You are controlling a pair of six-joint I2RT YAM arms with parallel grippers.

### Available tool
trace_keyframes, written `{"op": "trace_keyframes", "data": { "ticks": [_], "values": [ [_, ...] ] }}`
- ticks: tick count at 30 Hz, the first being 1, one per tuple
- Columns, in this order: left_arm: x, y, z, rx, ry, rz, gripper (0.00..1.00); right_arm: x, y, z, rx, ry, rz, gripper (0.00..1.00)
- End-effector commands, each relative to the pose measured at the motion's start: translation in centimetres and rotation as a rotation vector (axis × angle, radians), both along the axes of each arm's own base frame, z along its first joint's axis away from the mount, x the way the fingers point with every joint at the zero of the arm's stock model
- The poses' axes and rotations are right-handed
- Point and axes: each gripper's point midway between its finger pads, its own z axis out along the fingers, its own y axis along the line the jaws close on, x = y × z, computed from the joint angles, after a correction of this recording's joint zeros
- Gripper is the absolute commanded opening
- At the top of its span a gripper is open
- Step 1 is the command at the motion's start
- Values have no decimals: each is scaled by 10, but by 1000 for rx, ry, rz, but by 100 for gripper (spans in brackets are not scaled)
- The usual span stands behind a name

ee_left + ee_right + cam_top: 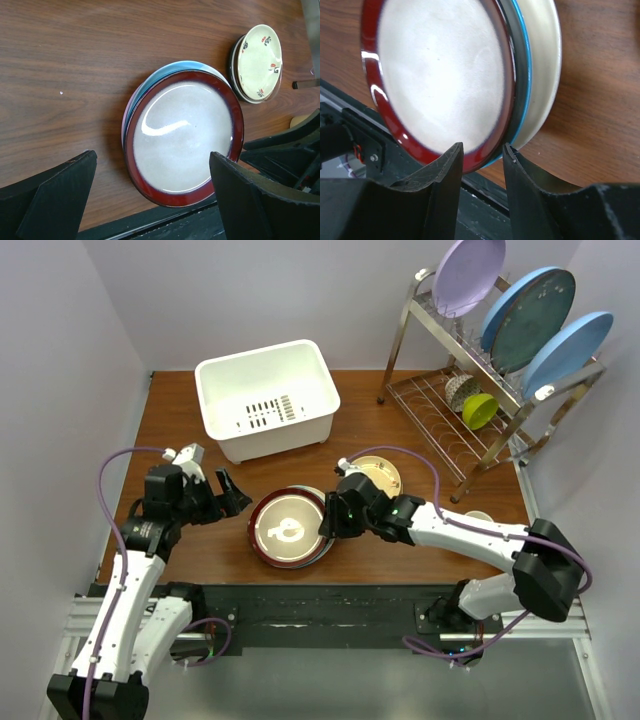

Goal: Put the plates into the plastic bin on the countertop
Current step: Pick up the plate from the corner of the board.

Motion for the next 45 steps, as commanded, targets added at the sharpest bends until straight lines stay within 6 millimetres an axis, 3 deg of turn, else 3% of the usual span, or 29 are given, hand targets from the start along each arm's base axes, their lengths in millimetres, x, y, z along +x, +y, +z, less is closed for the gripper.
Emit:
{"op": "trace_keyframes", "data": {
  "ticks": [1,16,45],
  "values": [
    [0,-7,3,-35,-13,-21,99,0,6,-5,17,15,-10,40],
    [-3,-8,-5,-39,7,-28,99,1,12,-18,17,37,-7,36],
    [-10,-8,-36,-55,104,0,99,7,12,9,53,-17,-21,31]
  ]
}}
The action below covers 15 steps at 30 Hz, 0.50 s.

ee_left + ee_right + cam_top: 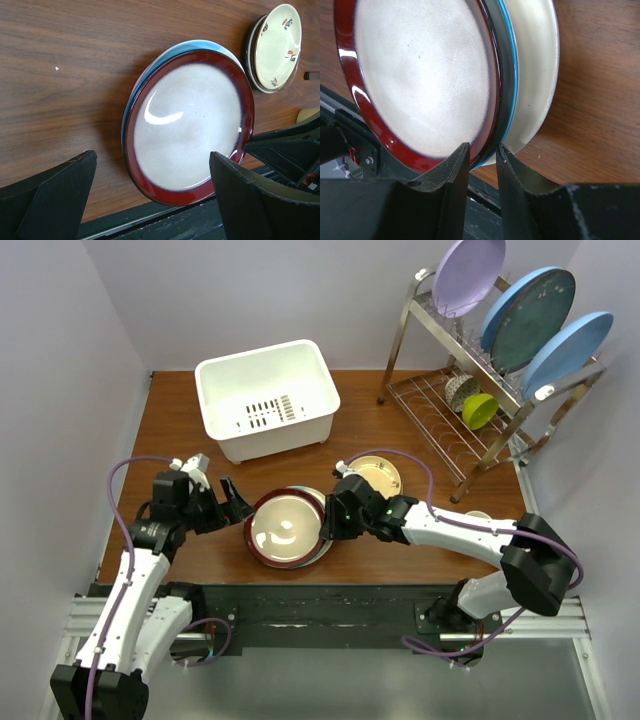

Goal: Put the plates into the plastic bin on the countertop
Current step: Pick up the plate from the corner of the board.

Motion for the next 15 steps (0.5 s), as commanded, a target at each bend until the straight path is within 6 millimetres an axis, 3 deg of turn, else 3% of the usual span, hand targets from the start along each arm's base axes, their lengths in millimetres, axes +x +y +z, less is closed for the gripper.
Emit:
{"op": "trace_keyframes", "data": {
  "ticks": [1,15],
  "values": [
    [0,-5,-4,-29,10,3,99,9,8,26,62,-60,-18,31],
    [-5,-9,-17,-61,44,6,100,9,12,15,59,-41,-20,31]
  ]
}}
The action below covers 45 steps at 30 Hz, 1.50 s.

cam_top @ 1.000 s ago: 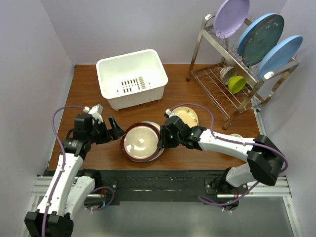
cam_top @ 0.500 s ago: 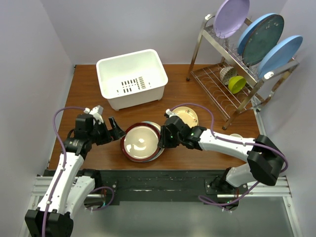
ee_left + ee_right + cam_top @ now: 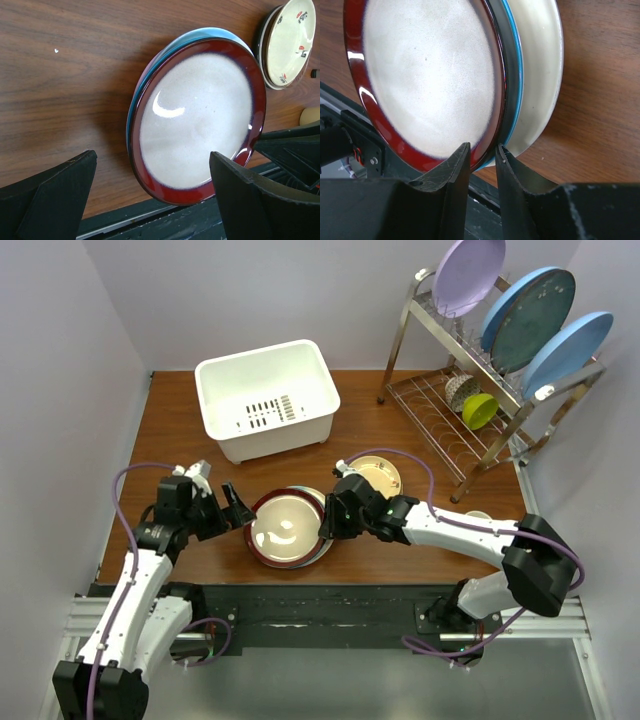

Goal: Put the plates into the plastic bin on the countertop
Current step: Pick up the plate from the corner of the board.

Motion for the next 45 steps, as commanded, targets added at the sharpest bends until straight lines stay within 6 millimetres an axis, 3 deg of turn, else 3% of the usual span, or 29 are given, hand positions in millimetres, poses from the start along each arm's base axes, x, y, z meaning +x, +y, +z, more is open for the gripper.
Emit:
{"op": "trace_keyframes", "data": {
  "ticks": [1,17,25,30,38,43,45],
  "values": [
    [1,-9,0,-52,-5,-9,100,8,9,9,40,-26,-22,31],
    [-4,-35,-3,-117,2,-64,100,10,10,-19,-5,22,-54,20],
    [-8,-43,-9,-109,16,-73,100,9,11,-23,-1,28,-50,3],
    [-9,-43,-12,-109,22,-72,100,8,12,-27,9,40,-59,11],
    [-2,-44,12,-115,-59,-84,100,7,12,-32,4,59,-70,48],
    [5,-43,35,-112,-129,-85,100,5,12,-39,-5,82,-87,47],
    [6,-44,39,-116,-141,-86,100,4,11,-47,-22,100,-91,42]
  ]
}}
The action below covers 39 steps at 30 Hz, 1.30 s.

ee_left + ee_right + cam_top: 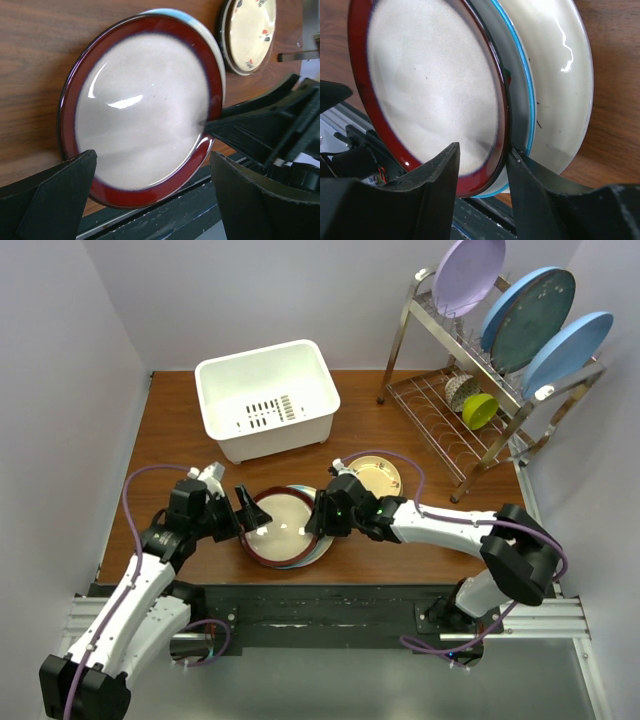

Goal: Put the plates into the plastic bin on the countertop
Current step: Pick up the plate from the corner of the board.

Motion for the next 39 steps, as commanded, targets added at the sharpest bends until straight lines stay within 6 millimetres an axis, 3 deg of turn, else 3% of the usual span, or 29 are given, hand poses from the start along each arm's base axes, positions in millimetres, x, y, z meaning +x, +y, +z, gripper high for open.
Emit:
{"op": "trace_keyframes", "data": {
  "ticks": [1,3,11,18,27,39],
  "values": [
    [13,-4,37,-22,-122,-12,100,-8,-14,-38,-103,74,-26,37],
    [13,-4,39,-22,-128,-13,100,-9,-15,-44,-114,85,-29,24],
    [12,-1,46,-8,-151,-13,100,-7,-21,-41,-122,62,-42,0],
    [13,4,50,23,-157,0,100,-1,-35,-25,-128,19,-63,0],
    [12,15,44,77,-125,47,100,7,-44,15,-23,-53,-84,0],
    [8,3,34,10,-106,8,98,11,-52,49,101,-90,-110,0]
  ]
}}
